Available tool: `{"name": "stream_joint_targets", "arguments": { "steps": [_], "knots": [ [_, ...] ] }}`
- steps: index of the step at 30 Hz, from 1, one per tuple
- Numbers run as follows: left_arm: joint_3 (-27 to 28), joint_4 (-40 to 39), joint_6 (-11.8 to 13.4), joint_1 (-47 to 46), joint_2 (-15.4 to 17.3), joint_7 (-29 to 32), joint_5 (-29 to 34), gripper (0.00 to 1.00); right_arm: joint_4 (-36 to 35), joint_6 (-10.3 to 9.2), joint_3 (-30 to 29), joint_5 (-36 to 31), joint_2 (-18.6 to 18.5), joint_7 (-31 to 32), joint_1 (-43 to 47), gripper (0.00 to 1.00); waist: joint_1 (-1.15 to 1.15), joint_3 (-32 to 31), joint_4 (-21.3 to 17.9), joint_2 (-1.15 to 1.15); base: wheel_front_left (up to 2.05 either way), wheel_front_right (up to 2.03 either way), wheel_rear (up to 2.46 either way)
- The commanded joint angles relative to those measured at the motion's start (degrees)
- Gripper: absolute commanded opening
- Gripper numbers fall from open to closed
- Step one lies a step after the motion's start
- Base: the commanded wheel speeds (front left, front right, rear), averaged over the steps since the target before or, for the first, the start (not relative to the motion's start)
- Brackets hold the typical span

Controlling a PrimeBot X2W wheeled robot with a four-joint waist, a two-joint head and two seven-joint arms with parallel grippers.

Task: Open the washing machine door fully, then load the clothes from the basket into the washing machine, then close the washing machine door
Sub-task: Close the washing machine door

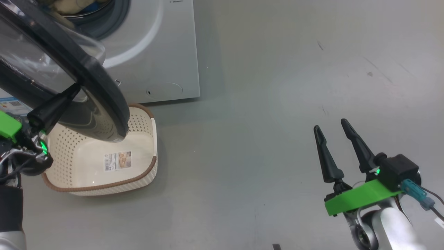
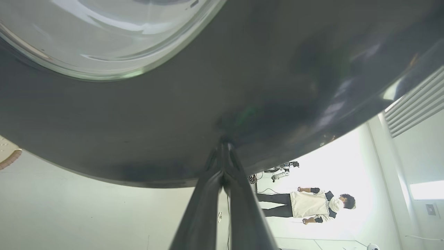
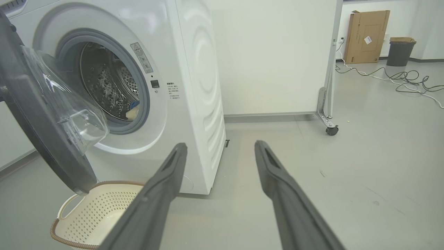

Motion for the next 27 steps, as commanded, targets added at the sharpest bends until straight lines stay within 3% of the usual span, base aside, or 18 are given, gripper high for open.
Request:
{"name": "stream_joint_targets", "arguments": {
  "steps": [1, 11, 16, 22, 27],
  "knots": [
    [1.9, -1.8, -0.5, -1.9, 2.2, -0.2, 0.3, 0.00, -1.6, -0.16, 0.7, 0.3, 0.0, -0.6, -0.8, 1.00, 0.00, 0.0, 0.0, 0.00, 0.00, 0.00, 0.00],
    [1.7, -7.4, -2.3, 3.8, 0.6, -3.6, 1.3, 0.00, -4.3, -0.16, -1.3, 0.5, -0.8, -0.6, 0.9, 1.00, 0.00, -2.7, 2.7, 0.00, 0.00, 0.00, 0.00],
    [-1.0, -18.2, -2.4, 10.6, -0.2, -7.2, 3.6, 0.00, -6.1, -0.16, -3.0, 0.6, -2.3, -0.6, 2.8, 1.00, 0.00, -5.6, 5.5, 0.00, 0.00, 0.00, 0.00],
    [-5.3, -27.6, -2.4, 21.3, -1.4, -16.6, 7.7, 0.00, -7.2, -0.16, -4.8, 0.4, -3.0, -0.3, 5.1, 1.00, 0.00, -9.3, 8.3, 0.00, 0.00, 0.00, 0.00],
    [-11.7, -31.6, -2.4, 27.8, 2.2, -29.2, 17.5, 0.00, -8.4, -0.16, -4.6, 0.4, -2.8, 0.3, 6.7, 1.00, 0.00, -10.7, 10.1, 0.00, 0.00, 0.00, 0.00]
  ]
}}
